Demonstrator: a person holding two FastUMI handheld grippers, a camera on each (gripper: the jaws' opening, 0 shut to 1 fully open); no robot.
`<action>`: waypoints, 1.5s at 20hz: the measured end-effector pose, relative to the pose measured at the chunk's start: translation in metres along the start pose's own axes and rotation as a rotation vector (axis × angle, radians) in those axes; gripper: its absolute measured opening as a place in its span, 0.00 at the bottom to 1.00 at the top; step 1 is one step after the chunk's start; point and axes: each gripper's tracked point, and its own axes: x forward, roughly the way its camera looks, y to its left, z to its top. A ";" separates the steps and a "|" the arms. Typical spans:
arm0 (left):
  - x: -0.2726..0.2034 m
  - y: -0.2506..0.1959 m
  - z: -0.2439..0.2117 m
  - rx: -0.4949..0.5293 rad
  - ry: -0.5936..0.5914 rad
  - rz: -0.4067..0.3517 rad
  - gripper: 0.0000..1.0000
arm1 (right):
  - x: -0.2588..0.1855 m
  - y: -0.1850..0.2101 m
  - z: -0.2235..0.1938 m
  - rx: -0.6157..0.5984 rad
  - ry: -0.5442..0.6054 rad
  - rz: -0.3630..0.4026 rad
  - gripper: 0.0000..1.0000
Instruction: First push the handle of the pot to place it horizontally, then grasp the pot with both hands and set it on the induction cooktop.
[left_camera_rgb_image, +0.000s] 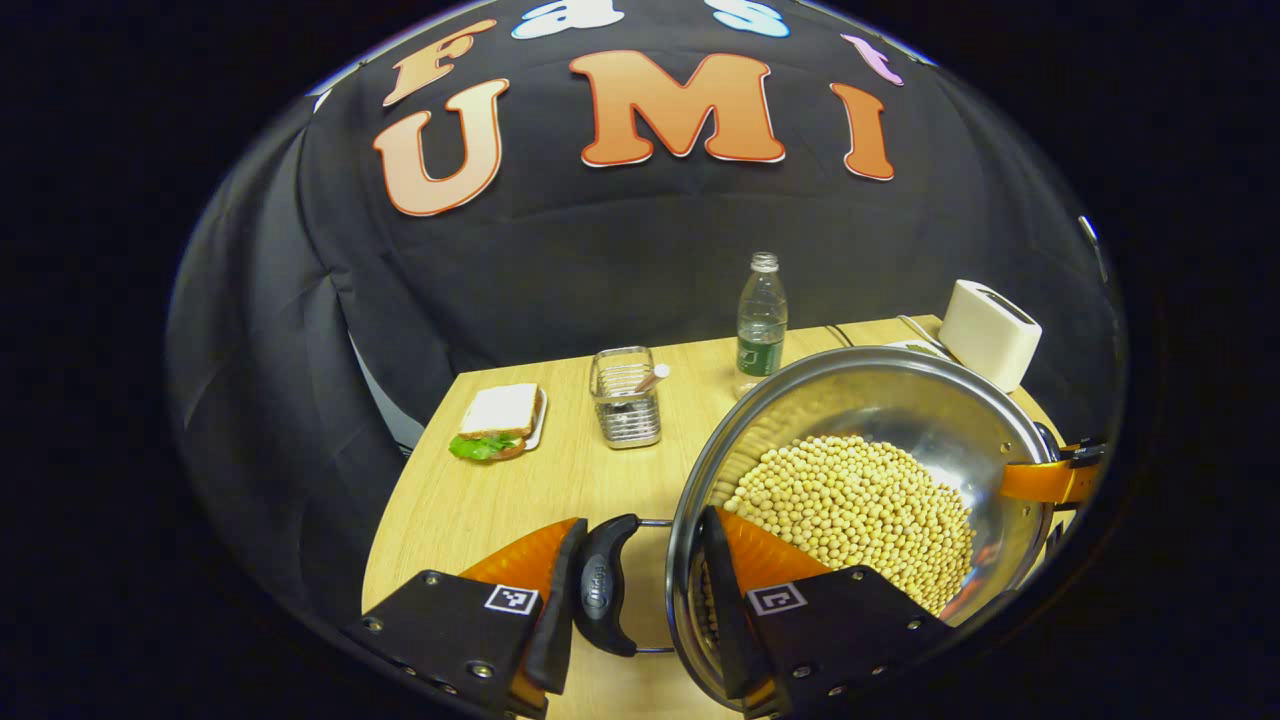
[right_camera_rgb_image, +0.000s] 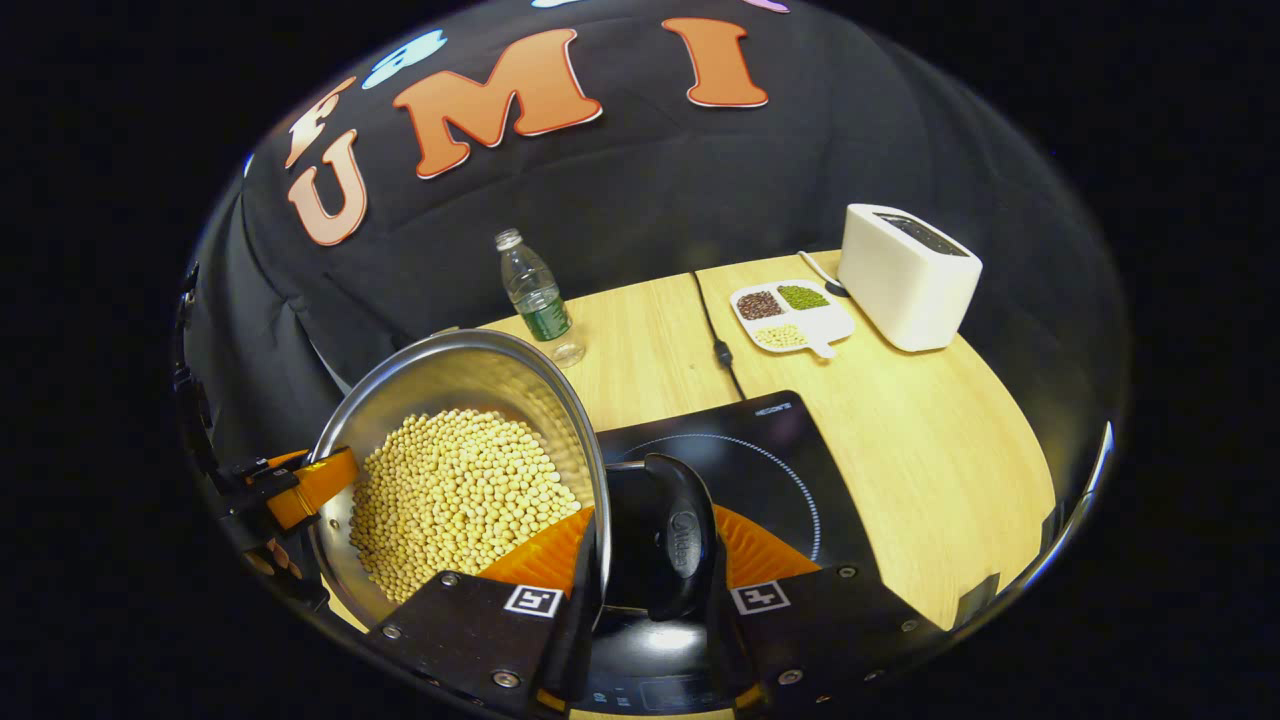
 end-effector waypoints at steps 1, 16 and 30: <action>0.000 0.001 0.000 0.001 -0.002 -0.003 0.58 | -0.001 -0.009 0.002 0.000 -0.004 -0.001 0.47; 0.006 0.001 -0.010 -0.014 0.008 -0.015 0.60 | 0.010 -0.112 0.036 -0.015 -0.014 -0.005 0.47; 0.009 -0.001 -0.017 -0.065 0.141 0.015 0.60 | 0.060 -0.133 0.015 -0.073 0.095 0.006 0.47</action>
